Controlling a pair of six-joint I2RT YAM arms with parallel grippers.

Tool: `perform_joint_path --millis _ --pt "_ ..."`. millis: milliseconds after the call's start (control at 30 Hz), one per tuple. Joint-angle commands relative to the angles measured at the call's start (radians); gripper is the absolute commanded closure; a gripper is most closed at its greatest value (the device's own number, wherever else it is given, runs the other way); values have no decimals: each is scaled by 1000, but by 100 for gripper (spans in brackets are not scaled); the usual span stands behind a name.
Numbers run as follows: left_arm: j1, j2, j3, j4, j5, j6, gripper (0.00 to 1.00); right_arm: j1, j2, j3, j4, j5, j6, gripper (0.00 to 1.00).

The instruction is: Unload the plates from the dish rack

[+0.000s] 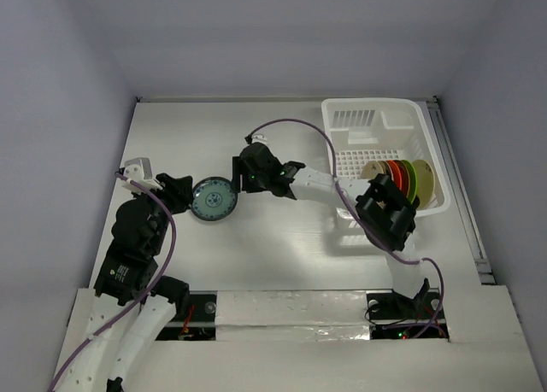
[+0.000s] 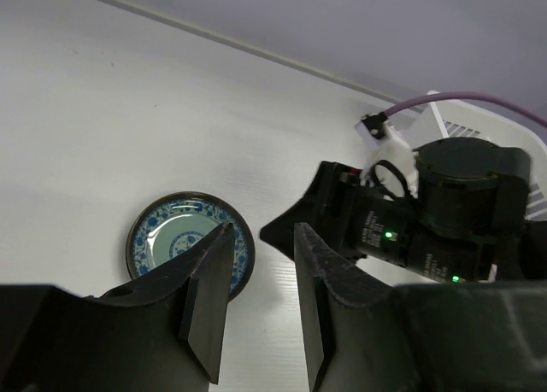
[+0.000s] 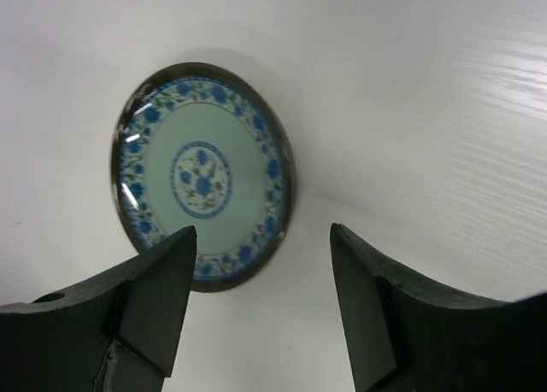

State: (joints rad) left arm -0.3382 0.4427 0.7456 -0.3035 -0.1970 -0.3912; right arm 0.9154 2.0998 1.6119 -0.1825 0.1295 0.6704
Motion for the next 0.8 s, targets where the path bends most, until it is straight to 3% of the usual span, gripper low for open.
perform_joint_path --millis 0,33,67,100,133,167,333,433,600,667,767 --pt "4 -2 -9 43 4 0 69 10 -182 -18 -92 169 -98 34" --pt "4 -2 -9 43 5 0 69 10 -217 -38 -101 203 -109 42" --pt "4 -2 -9 44 5 0 69 10 -259 -87 -116 238 -123 69" --pt "4 -5 -9 43 5 0 69 10 -346 -113 -130 313 -147 85" --pt "4 -6 -9 43 7 0 68 1 -392 -136 -149 356 -152 97" --pt "4 -7 -9 43 8 3 69 0 -437 -161 -187 392 -158 100" --pt "4 -10 -11 46 19 3 69 -124 -752 -354 -326 553 -173 100" --pt "4 -18 -11 47 22 3 69 -242 -857 -421 -471 622 -152 100" --pt "4 -22 -12 49 28 3 69 -427 -919 -465 -552 566 -218 68" --pt "4 -24 -11 46 27 5 69 -453 -896 -458 -569 558 -229 61" --pt "4 -30 -12 46 24 2 69 -507 -860 -452 -571 523 -256 61"
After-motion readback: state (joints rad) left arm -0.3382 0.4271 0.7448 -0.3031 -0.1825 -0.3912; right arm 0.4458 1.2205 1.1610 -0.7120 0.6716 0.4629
